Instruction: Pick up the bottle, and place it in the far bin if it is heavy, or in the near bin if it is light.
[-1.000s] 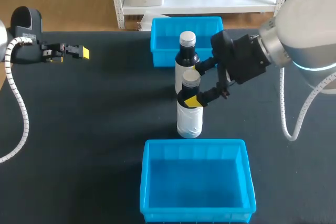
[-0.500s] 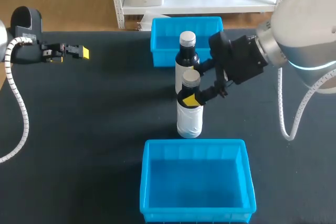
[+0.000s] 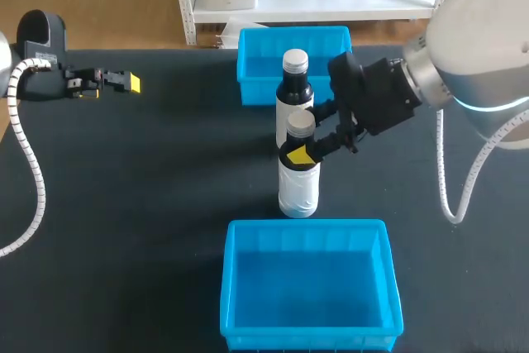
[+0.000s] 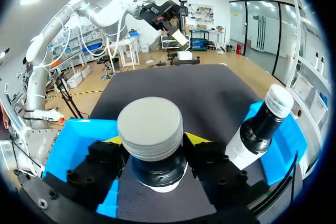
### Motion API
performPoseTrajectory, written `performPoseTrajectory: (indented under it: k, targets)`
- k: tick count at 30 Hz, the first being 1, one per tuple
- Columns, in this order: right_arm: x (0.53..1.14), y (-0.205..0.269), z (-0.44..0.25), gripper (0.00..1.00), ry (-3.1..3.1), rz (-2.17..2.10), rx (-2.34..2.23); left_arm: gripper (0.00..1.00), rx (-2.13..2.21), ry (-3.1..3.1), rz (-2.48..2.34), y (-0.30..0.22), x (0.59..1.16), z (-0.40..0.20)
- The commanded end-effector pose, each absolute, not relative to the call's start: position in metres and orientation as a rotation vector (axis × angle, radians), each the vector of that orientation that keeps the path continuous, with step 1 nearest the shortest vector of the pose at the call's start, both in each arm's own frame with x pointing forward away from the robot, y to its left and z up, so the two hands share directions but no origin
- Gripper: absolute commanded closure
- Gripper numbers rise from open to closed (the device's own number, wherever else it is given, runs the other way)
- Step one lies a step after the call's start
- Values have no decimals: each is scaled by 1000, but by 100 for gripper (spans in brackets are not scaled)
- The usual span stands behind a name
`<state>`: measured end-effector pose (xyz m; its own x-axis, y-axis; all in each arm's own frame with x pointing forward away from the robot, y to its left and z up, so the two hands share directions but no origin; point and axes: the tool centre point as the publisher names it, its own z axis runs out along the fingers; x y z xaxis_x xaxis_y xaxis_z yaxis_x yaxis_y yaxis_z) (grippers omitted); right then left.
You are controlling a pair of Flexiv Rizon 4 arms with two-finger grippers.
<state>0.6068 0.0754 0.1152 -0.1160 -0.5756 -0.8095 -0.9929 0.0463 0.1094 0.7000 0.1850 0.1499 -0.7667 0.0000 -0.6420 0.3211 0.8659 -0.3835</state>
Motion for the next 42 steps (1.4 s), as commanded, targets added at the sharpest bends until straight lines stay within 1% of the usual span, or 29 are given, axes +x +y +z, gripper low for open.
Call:
performPoseTrajectory:
  k: [1, 2, 4, 11, 14, 16, 17, 18, 19, 32, 42]
  targets:
    - [608, 76, 114, 51, 1747, 938, -1580, 0, 231, 2375, -637, 185, 700, 150]
    - [608, 76, 114, 51, 1747, 939, -1580, 0, 231, 2375, -637, 185, 700, 150]
    - [608, 77, 114, 54, 1745, 939, -1579, 0, 231, 2375, -637, 185, 700, 150]
    - [608, 77, 114, 55, 1744, 939, -1580, 0, 231, 2375, -637, 185, 700, 150]
    - [607, 77, 115, 59, 1743, 939, -1581, 0, 231, 2375, -637, 185, 700, 150]
    - [607, 77, 115, 69, 1742, 937, -1580, 0, 231, 2375, -637, 185, 700, 150]
    - [606, 76, 115, 76, 1741, 936, -1579, 0, 231, 2375, -637, 185, 700, 150]
    - [606, 76, 115, 89, 1741, 935, -1579, 0, 231, 2375, -637, 185, 700, 150]
    - [606, 76, 116, 100, 1739, 935, -1578, 0, 231, 2375, -637, 185, 700, 150]
    - [605, 65, 130, 100, 1734, 914, -1564, 0, 231, 2375, -637, 185, 700, 150]
    - [605, 36, 154, 100, 1754, 890, -1512, 0, 231, 2375, -637, 185, 700, 150]
